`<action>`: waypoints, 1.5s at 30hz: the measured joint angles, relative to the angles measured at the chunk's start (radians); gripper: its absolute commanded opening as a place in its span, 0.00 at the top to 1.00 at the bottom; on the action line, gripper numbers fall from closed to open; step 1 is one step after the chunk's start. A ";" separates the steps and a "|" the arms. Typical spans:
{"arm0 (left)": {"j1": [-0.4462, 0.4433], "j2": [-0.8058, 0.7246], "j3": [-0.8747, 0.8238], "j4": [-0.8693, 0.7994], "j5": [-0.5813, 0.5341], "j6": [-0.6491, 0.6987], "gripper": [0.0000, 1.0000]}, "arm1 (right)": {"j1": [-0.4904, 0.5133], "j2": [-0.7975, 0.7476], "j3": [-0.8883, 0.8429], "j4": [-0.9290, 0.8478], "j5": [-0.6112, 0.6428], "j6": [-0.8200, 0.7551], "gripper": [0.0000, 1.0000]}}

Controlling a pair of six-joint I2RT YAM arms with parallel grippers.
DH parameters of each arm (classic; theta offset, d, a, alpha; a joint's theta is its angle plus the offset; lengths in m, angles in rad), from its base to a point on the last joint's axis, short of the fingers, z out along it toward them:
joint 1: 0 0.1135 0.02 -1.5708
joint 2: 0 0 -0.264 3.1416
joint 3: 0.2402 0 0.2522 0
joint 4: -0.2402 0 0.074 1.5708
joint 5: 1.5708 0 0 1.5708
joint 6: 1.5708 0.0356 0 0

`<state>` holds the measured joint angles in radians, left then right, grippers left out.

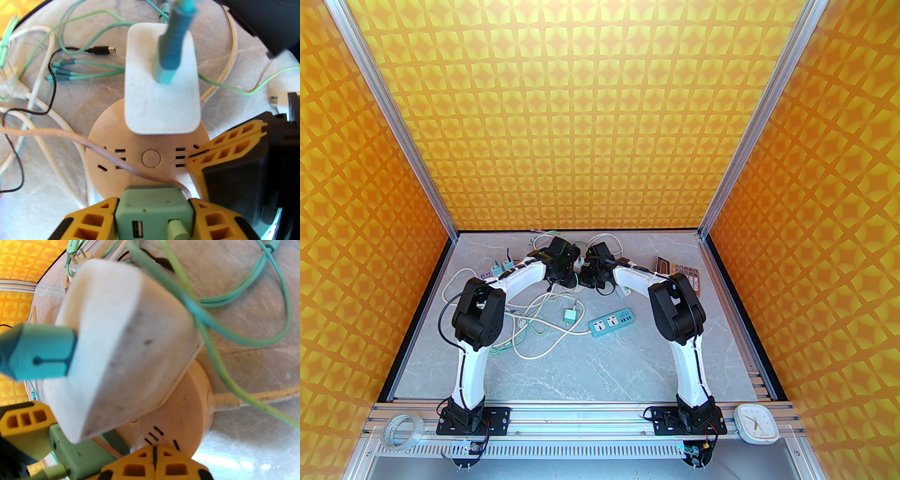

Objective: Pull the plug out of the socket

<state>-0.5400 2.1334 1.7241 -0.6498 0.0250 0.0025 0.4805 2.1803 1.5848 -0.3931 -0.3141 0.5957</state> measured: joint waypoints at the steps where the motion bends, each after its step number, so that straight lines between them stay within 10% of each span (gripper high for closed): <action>1: -0.005 0.004 0.008 -0.008 -0.015 0.006 1.00 | -0.004 0.000 0.000 -0.002 -0.006 0.000 1.00; 21: 0.082 -0.013 -0.044 0.044 0.162 -0.059 1.00 | 0.005 0.008 0.021 -0.010 0.002 0.000 1.00; 45: 0.045 -0.003 -0.007 -0.005 0.067 -0.049 1.00 | 0.004 0.013 0.031 -0.029 0.001 -0.003 1.00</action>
<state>-0.4950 2.1307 1.7168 -0.6552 0.0921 -0.0463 0.4843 2.1937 1.6161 -0.4225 -0.3130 0.5922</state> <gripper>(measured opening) 0.398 0.042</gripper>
